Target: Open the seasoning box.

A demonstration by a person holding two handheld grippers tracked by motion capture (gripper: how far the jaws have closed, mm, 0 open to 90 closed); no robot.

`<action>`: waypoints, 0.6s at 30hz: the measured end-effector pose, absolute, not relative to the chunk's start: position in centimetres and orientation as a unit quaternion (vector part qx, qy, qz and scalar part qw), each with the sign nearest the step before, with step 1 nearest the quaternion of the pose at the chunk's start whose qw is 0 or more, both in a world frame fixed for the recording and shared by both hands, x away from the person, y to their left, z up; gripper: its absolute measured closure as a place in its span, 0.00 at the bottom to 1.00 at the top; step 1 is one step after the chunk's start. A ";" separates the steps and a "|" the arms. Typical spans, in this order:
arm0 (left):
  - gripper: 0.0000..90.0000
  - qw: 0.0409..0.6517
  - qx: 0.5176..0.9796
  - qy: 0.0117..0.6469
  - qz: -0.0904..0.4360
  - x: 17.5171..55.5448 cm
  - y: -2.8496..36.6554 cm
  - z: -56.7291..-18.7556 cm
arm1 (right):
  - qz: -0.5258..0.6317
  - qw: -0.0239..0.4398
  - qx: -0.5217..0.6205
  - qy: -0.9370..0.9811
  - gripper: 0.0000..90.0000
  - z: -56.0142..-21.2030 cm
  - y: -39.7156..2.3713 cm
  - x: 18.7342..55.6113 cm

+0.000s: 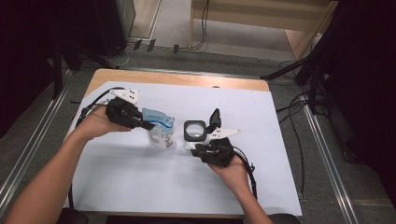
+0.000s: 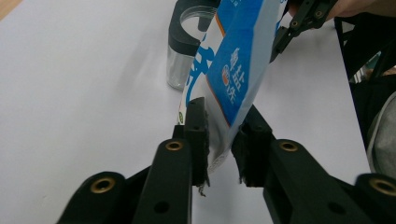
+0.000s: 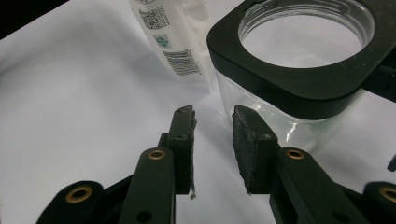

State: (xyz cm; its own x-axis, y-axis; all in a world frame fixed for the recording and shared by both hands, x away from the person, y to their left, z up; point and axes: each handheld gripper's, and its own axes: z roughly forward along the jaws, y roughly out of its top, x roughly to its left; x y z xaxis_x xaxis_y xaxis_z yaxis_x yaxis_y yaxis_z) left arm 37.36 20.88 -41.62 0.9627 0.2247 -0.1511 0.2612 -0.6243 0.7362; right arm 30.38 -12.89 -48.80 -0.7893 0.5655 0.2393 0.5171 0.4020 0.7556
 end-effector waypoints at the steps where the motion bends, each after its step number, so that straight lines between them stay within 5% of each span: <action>1: 0.92 0.410 0.902 0.135 -0.023 37.4 20.9 -41.6 | 0.441 0.027 0.323 0.837 0.78 -48.8 -12.9 30.4; 18: 1.00 0.415 0.889 0.193 -0.001 36.4 20.0 -40.6 | 0.467 0.041 0.313 0.826 0.86 -48.2 -11.9 29.7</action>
